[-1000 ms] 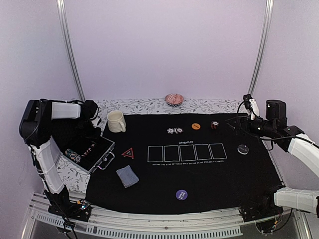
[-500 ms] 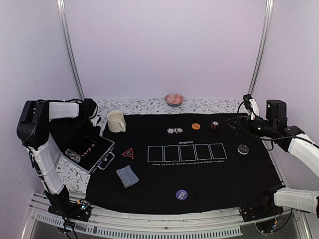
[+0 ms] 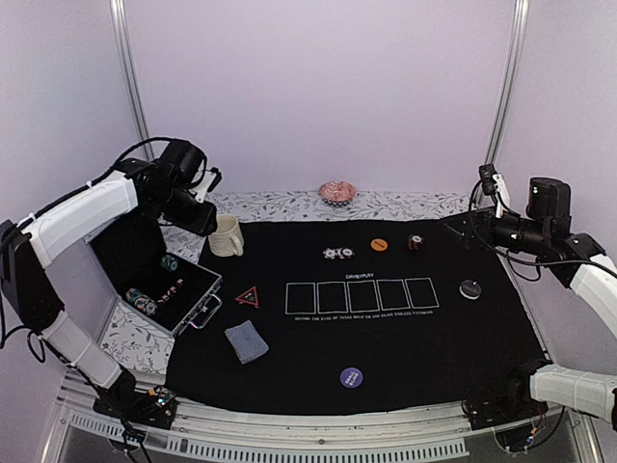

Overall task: Distribute texas hold em gaming equipment
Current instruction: Pick up the pile of poker chips from the center of the board, then place the poker chips pile at the small blind area.

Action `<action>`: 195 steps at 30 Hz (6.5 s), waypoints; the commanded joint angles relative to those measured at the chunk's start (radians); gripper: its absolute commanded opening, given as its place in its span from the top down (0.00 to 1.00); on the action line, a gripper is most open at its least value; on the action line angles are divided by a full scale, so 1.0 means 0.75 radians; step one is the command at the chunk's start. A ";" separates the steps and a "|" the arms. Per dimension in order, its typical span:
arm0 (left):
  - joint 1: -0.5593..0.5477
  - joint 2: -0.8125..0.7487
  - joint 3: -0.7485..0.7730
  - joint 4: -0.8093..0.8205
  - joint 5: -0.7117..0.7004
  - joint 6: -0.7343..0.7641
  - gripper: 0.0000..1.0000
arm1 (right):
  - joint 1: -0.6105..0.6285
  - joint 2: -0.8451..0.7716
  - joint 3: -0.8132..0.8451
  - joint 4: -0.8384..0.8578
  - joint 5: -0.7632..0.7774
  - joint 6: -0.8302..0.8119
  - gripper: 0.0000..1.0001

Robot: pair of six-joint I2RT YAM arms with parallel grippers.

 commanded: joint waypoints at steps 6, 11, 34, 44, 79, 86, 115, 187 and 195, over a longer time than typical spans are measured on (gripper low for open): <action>-0.633 -0.054 0.026 -0.098 0.086 -0.225 1.00 | -0.002 0.004 -0.007 -0.180 -0.168 0.116 0.01; -0.977 0.096 -0.028 -0.087 0.029 -0.325 1.00 | 0.001 0.024 -0.058 -0.220 -0.335 0.199 0.01; -1.123 0.548 -0.159 0.163 0.205 -0.261 0.89 | 0.436 0.080 -0.209 -0.128 -0.042 0.465 0.01; -1.097 0.608 -0.223 0.202 0.203 -0.210 0.59 | 0.501 0.098 -0.204 -0.127 0.018 0.522 0.01; -1.077 0.424 -0.195 0.079 -0.107 -0.258 1.00 | 0.501 0.129 -0.145 -0.163 0.053 0.445 0.01; -1.099 0.233 -0.269 0.335 0.096 -0.179 1.00 | 0.501 0.160 -0.128 -0.188 0.049 0.413 0.01; -0.866 -0.267 -1.011 1.731 0.605 -1.539 1.00 | 1.219 0.520 0.046 0.440 0.365 -0.807 0.10; -0.930 0.385 -1.218 2.158 0.958 -1.600 0.59 | 1.382 1.051 -0.117 0.515 0.547 -0.071 0.98; -0.913 0.254 -1.183 1.836 0.813 -1.464 0.23 | 1.380 1.097 -0.109 0.485 0.552 -0.080 0.98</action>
